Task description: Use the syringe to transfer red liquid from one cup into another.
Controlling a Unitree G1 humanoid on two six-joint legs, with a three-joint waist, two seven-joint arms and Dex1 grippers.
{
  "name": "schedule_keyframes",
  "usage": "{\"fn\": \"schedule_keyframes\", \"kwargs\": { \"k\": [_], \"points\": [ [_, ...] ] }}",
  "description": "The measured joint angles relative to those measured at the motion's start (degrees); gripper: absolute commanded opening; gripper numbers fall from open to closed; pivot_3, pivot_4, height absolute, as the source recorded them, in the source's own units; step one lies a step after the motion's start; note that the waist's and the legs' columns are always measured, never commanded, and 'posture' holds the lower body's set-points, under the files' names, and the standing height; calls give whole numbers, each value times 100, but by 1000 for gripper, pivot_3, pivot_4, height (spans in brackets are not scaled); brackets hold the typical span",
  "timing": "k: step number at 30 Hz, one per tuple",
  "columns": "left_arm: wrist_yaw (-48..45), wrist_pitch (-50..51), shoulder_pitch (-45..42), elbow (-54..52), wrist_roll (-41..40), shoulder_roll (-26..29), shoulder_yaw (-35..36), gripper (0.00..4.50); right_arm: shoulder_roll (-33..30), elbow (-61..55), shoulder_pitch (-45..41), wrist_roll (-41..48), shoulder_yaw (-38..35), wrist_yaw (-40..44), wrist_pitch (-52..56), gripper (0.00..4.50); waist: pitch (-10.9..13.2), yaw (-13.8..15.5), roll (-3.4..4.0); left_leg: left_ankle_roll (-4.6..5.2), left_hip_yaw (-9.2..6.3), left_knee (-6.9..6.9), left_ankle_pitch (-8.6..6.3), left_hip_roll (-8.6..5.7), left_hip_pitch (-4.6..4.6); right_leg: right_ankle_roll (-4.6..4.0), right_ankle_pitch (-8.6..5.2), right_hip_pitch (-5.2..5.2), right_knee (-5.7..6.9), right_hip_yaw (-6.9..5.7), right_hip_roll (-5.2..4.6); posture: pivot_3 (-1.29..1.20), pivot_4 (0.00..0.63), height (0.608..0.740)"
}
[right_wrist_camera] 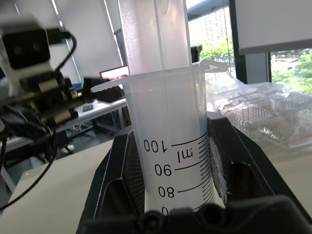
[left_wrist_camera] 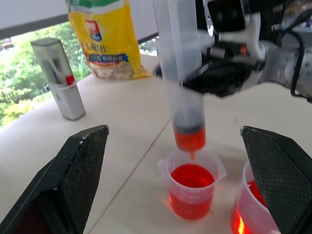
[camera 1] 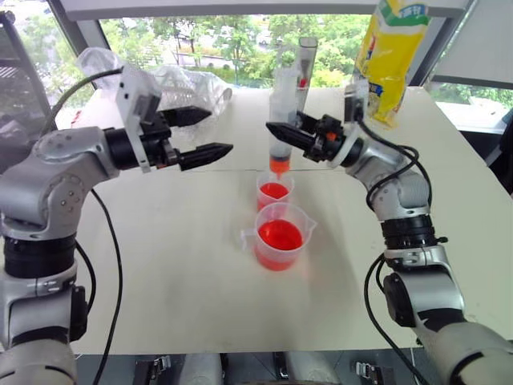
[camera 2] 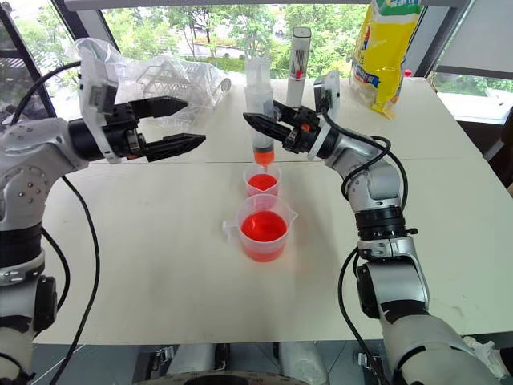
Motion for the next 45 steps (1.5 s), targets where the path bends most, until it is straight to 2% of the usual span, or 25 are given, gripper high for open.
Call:
{"fn": "schedule_keyframes", "kwargs": {
  "k": [4, 10, 18, 25, 28, 31, 32, 33, 34, 35, 45],
  "points": [
    [81, -5, -404, 212, 12, -176, -21, 4442, 28, 20, 22, -44, -15, 22, -44, 1396, 0, 1, 0, -1, -2, 2, 0, 0, 2, 0, 0, 2, 3, -2, 0, 0, 150, 740],
    [226, -215, -1621, 1170, 243, -943, -373, 4442, 124, -32, 84, -152, 11, 25, -91, 1396, 0, 12, 1, -1, 2, 4, 1, -6, 1, 1, 1, 2, 2, -8, 0, 0, 150, 740],
    [32, -554, -2082, 2038, 544, -1492, -725, 4442, 123, -93, 221, -210, 3, 19, -99, 1396, 3, -12, 5, -2, 1, 0, 1, -2, 4, 1, 1, -3, 6, -5, 11, 0, 150, 740],
    [-112, -787, -2283, 2600, 734, -1716, -790, 4442, 125, -152, 231, -223, 8, 15, -99, 1396, 3, -2, 5, -2, 3, 2, 1, -4, 1, 1, 1, -3, 5, -5, 8, 0, 150, 740],
    [-173, -805, -2324, 2628, 786, -1746, -790, 3625, 126, -153, 232, -226, 12, 14, -100, 1396, 3, -7, 6, -2, 3, 1, 1, -4, 2, 1, 1, -3, 4, -5, 8, 0, 150, 740],
    [-219, -805, -2324, 2691, 822, -1785, -789, 2117, 126, -154, 233, -228, 15, 13, -100, 1396, 3, -5, 5, -2, 2, 1, 1, -4, 2, 1, 1, -3, 5, -6, 8, 0, 150, 740],
    [-227, -804, -2324, 2697, 824, -1801, -789, 1735, 126, -154, 233, -229, 18, 12, -100, 1396, 3, -5, 5, -2, 3, 2, 1, -4, 2, 1, 1, -3, 5, -5, 8, 0, 150, 740],
    [-245, -801, -2324, 2699, 824, -1818, -788, 1079, 127, -154, 233, -230, 22, 11, -99, 1396, 3, -5, 5, -2, 3, 2, 1, -4, 2, 1, 1, -3, 5, -5, 7, 0, 150, 740],
    [-281, -798, -2324, 2698, 818, -1848, -787, 716, 126, -154, 234, -235, 21, -2, -99, 1396, 3, -2, 5, -2, 2, 2, 1, -4, 1, 1, 1, -3, 5, -5, 7, 0, 150, 740],
    [-328, -786, -2324, 2696, 805, -1877, -789, 65, 127, -154, 233, -248, 19, -30, -100, 1396, 3, -1, 5, -2, 3, 2, 1, -4, 1, 1, 1, -3, 5, -5, 7, 0, 150, 740],
    [-507, -726, -2305, 2623, 777, -1855, -800, 65, 129, -154, 234, -302, 24, 11, -117, 1396, 3, -7, 5, -2, 2, 1, 1, -4, 2, 1, 1, -3, 5, -5, 7, 0, 150, 740]
  ]
}}
